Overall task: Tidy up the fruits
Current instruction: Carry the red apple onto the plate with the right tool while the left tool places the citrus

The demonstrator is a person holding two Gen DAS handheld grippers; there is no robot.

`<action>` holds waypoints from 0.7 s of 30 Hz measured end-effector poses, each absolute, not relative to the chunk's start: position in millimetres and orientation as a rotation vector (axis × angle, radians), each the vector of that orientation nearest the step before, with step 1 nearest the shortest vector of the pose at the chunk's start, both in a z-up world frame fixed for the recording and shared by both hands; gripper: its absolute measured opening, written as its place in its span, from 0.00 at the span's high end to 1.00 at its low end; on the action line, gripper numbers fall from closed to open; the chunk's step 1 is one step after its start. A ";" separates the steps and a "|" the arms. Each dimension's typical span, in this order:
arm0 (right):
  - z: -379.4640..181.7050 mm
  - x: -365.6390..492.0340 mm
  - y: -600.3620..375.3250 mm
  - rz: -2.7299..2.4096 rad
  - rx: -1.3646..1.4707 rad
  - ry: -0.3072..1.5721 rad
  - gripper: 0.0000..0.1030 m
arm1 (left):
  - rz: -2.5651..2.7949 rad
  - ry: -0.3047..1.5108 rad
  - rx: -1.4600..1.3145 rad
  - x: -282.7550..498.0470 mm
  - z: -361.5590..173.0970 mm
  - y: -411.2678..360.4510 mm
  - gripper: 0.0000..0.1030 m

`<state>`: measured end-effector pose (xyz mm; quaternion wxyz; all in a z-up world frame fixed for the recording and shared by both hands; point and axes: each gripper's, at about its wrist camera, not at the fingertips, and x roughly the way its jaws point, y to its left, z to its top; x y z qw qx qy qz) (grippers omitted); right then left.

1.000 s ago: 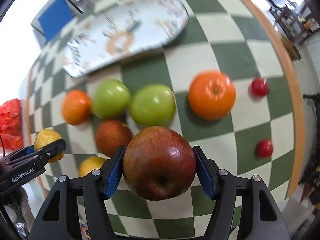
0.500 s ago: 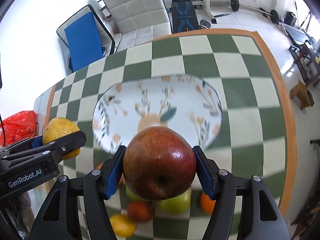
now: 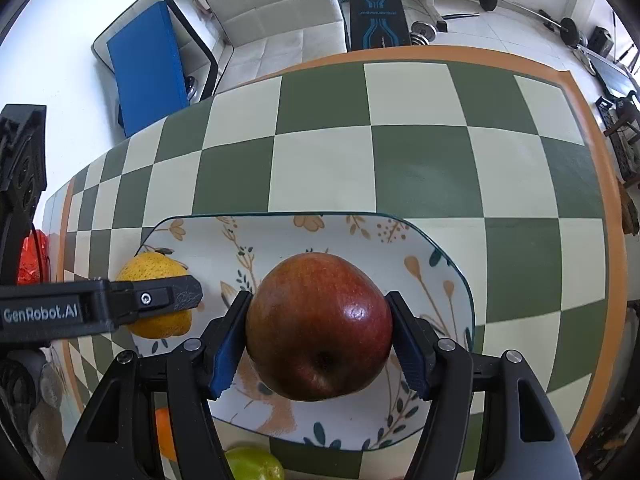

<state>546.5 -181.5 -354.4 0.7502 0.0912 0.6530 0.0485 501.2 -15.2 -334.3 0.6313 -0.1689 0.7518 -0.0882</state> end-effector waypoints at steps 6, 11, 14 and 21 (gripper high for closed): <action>-364.6 557.0 -180.8 0.161 0.187 1.456 0.33 | -0.174 1.747 -0.410 510.3 -348.1 -21.7 0.46; -374.8 558.8 -180.0 0.192 0.162 1.499 0.33 | -0.141 1.750 -0.367 513.5 -351.4 -29.7 0.46; -378.9 557.9 -182.1 0.199 0.161 1.510 0.33 | -0.123 1.756 -0.325 515.4 -352.1 -35.7 0.45; -371.6 557.4 -192.2 0.210 0.198 1.511 0.18 | -0.104 1.732 -0.299 515.8 -343.0 -42.2 0.18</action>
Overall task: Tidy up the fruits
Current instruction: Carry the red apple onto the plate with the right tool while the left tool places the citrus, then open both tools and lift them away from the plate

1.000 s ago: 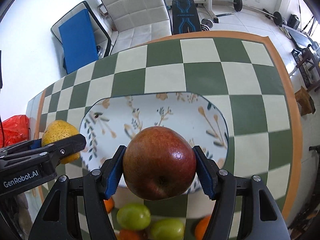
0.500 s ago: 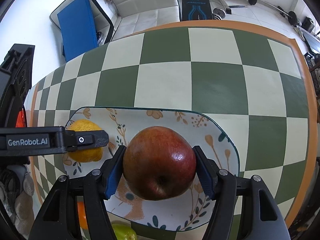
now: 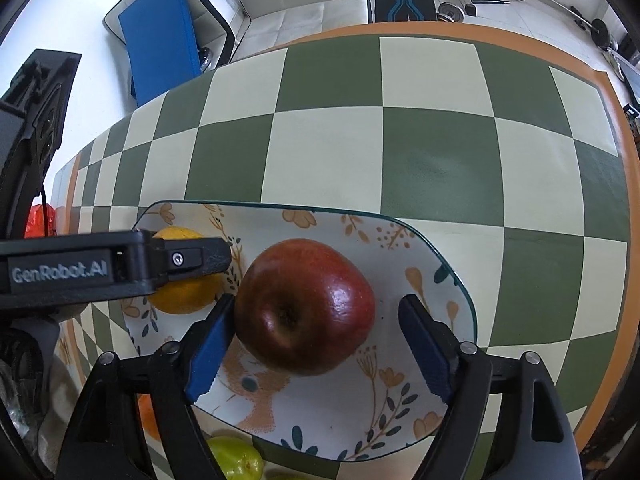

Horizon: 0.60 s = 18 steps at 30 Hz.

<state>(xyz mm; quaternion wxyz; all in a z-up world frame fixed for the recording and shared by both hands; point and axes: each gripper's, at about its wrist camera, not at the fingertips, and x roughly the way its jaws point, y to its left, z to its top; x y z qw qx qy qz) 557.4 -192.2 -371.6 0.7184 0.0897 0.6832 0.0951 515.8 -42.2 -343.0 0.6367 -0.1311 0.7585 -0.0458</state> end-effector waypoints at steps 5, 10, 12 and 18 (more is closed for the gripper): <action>-356.8 549.0 -199.0 0.164 0.188 1.509 0.10 | -0.061 1.668 -0.235 507.3 -322.0 -39.0 0.16; -332.0 530.2 -196.3 0.078 0.111 1.479 0.10 | 0.040 1.537 -0.042 485.6 -288.8 -35.5 0.16; -322.5 521.8 -193.9 0.058 0.089 1.465 0.09 | 0.067 1.480 0.013 471.4 -273.4 -33.4 0.16; -291.8 489.6 -189.9 0.008 0.082 1.424 0.08 | 0.083 1.389 0.088 432.9 -236.8 -29.7 0.16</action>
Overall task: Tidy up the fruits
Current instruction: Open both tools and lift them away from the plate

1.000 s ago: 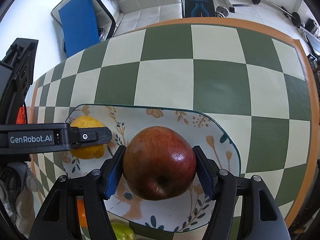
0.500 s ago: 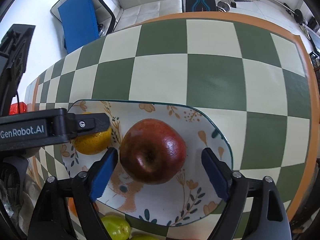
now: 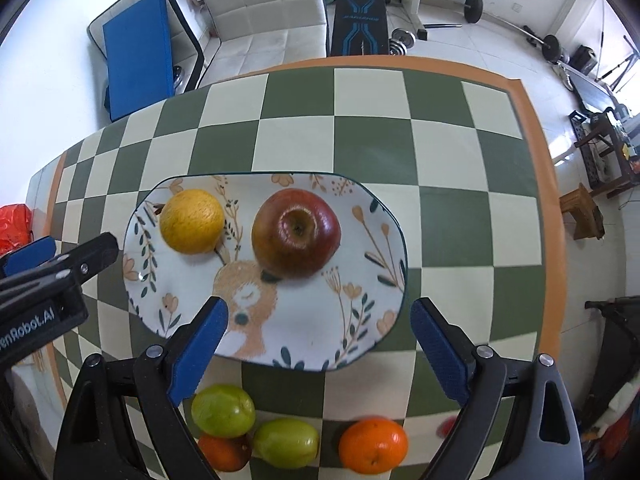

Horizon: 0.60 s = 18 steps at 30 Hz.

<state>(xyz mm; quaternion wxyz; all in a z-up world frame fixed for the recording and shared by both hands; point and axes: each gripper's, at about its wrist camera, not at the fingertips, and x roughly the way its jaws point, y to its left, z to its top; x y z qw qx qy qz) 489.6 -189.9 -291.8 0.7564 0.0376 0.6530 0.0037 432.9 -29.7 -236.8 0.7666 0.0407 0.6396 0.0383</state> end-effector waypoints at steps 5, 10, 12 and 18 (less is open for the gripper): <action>-265.2 464.1 -187.9 -0.027 0.089 1.387 0.08 | 0.066 1.341 0.094 408.5 -212.4 -35.6 0.16; -236.2 437.6 -183.5 -0.046 0.103 1.339 0.08 | 0.036 1.299 0.085 382.8 -187.3 -34.1 0.16; -223.4 426.8 -183.5 -0.054 0.107 1.320 0.08 | 0.026 1.281 0.079 373.6 -176.8 -31.6 0.16; -184.5 396.3 -181.5 -0.072 0.112 1.256 0.08 | -0.008 1.211 0.055 344.5 -141.0 -27.8 0.16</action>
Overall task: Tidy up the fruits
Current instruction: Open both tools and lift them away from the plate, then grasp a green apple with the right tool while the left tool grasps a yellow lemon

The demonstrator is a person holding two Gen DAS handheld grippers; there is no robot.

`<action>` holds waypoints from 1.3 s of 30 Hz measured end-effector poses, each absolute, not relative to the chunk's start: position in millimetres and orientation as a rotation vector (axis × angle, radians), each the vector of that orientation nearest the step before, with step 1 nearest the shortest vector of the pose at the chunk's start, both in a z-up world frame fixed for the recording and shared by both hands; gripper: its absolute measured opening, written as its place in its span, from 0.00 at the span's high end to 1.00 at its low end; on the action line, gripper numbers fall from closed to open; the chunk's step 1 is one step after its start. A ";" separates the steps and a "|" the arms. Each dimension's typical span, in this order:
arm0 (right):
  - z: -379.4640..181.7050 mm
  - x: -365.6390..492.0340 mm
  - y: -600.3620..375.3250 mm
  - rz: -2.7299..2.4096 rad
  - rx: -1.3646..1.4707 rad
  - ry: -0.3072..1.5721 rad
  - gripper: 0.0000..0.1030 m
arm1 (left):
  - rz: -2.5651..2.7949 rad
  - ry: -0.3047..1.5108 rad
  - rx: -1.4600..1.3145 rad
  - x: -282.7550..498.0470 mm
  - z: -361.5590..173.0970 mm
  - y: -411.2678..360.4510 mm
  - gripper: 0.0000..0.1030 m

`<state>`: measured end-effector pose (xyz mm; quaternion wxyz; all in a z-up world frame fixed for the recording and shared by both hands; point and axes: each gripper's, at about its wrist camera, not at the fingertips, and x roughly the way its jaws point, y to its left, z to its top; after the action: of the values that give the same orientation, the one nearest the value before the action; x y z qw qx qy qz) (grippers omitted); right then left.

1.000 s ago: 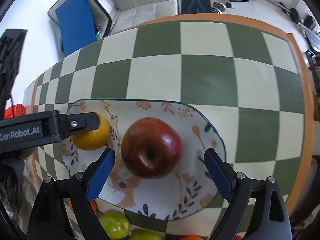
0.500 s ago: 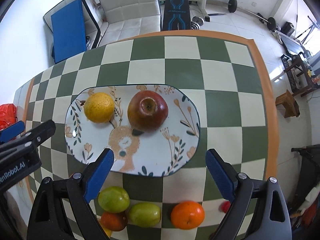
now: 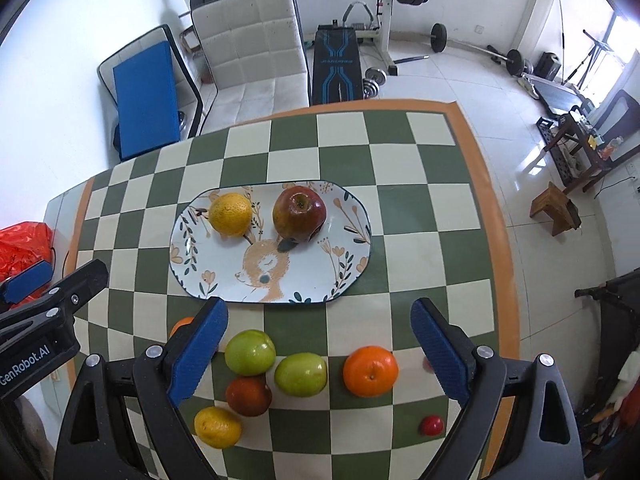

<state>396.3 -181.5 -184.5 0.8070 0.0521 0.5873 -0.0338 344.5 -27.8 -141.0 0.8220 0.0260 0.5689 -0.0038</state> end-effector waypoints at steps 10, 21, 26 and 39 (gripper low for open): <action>-124.7 348.2 -174.0 -0.059 0.127 1.160 0.08 | -0.051 1.152 0.043 301.4 -103.6 -24.2 0.16; -192.0 332.2 -194.6 0.007 0.277 1.313 0.08 | -0.023 1.316 0.034 285.5 -170.1 -14.5 0.01; -274.7 331.6 -205.9 0.027 0.414 1.466 0.20 | -0.004 1.540 0.008 264.5 -252.0 -12.9 0.01; -356.2 360.5 -192.4 0.018 0.515 1.606 0.26 | -0.099 1.739 0.016 230.4 -352.9 -49.1 0.42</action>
<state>360.5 -192.4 -356.2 0.6651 0.2280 0.7111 0.0079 230.4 -49.1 -352.9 0.6443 0.0072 0.7635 -0.0435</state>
